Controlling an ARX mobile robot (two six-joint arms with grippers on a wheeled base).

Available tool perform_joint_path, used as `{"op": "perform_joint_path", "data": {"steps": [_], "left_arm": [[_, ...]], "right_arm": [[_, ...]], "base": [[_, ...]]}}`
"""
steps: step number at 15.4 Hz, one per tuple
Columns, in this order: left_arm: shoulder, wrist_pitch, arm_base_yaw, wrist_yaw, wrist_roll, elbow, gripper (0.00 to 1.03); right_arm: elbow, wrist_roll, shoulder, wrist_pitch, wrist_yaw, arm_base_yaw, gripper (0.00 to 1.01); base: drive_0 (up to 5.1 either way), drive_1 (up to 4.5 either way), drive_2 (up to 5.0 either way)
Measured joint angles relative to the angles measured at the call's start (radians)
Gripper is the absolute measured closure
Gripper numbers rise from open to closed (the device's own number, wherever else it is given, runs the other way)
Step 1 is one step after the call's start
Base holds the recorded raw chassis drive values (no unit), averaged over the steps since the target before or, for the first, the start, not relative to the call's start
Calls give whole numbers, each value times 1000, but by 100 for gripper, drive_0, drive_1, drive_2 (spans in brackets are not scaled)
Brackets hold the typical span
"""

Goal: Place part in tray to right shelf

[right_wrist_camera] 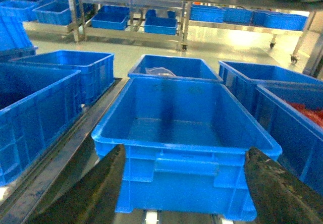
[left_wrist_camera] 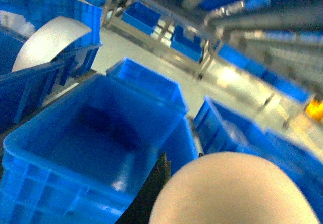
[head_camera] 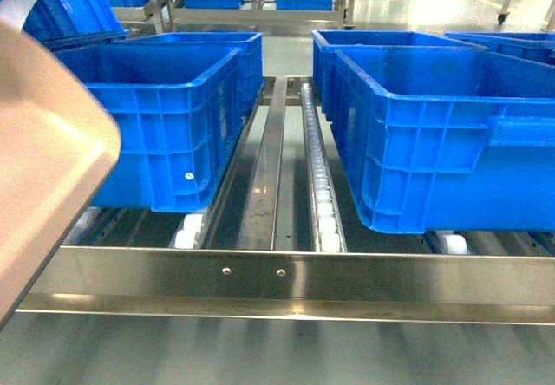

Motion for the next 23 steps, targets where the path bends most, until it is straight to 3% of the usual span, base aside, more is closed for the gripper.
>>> {"op": "perform_joint_path", "data": {"steps": [1,2,4,5,7,8,9,11,14,20,21,23], "left_arm": [[-17,29,-16,3,180,-100,91],[-63,73,-24,4,263,-179,91],[-136,107,-31,-16,327,-247,91],[-156,117,-35,-18,343,-274,91],[-223,159,-66,-45,357,-365,91],[-261,168,-105,-84,375,-407,91],[-300,177,-112,-84,393,-447,91],[-385,158,-111,-87,392,-518,91],[-457,70,-110,-92,392,-623,91],[-695,-59,-110,-92,393,-684,91],[-710,-13,-110,-92,393,-713,91],[-774,-104,-110,-92,394,-713,91]], "right_arm": [[-61,18,-42,9,-27,-39,45],[-110,29,-68,14,-58,-68,57],[-158,33,-106,18,-94,-95,72],[-173,34,-122,21,-106,-105,78],[-230,37,-187,24,-144,-151,99],[-254,39,-212,18,-160,-167,99],[-277,39,-240,11,-180,-182,99],[-314,42,-307,-15,-276,-299,99],[-351,42,-380,-58,-291,-292,99],[-406,43,-509,-116,-290,-292,99],[-406,43,-531,-134,-290,-292,99],[-406,43,-563,-167,-290,-292,99]], "base": [[0,0,0],[0,0,0],[0,0,0],[0,0,0],[0,0,0],[0,0,0],[0,0,0],[0,0,0],[0,0,0],[0,0,0],[0,0,0],[0,0,0]]}}
